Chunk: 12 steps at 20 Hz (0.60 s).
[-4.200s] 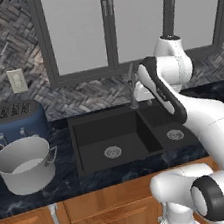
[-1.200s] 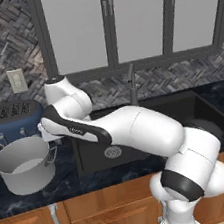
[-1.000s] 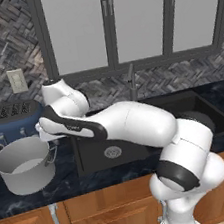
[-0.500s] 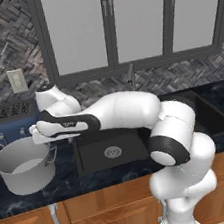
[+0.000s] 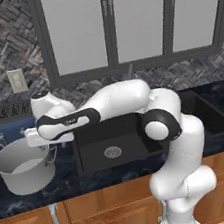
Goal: Dump the squash from the pot into the sink. Then turn on the water and wash the squash. Then turn off the water and put the squash back in the pot.
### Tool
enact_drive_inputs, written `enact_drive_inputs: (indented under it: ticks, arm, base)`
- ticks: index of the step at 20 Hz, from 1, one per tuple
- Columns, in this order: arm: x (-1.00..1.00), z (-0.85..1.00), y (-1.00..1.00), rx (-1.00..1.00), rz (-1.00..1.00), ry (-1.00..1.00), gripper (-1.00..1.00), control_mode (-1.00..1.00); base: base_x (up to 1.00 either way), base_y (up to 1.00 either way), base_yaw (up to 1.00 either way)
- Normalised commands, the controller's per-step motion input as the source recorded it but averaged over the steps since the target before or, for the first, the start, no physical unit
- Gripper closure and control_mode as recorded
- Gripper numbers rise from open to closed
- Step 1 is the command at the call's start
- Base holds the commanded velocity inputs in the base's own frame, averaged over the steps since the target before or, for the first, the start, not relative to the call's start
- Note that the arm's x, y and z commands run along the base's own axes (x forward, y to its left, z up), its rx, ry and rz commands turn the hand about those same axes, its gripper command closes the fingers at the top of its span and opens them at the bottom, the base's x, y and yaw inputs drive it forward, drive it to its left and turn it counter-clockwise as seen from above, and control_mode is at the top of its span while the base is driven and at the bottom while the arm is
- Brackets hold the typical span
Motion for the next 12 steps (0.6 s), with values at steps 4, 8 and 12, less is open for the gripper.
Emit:
enact_drive_inputs:
  ticks: [4, 8, 12]
  arm:
    - [0.24, -0.20, 0.25, 0.00, -0.05, 0.00, -1.00, -1.00]
    - [0.22, -0.17, 0.25, 0.00, -0.05, 0.00, -1.00, -1.00]
    - [0.09, -0.17, 0.05, 0.00, -0.04, 0.00, -1.00, -1.00]
  base:
    - [0.00, 0.00, 0.00]
    - [0.00, 0.00, 0.00]
    - [0.00, 0.00, 0.00]
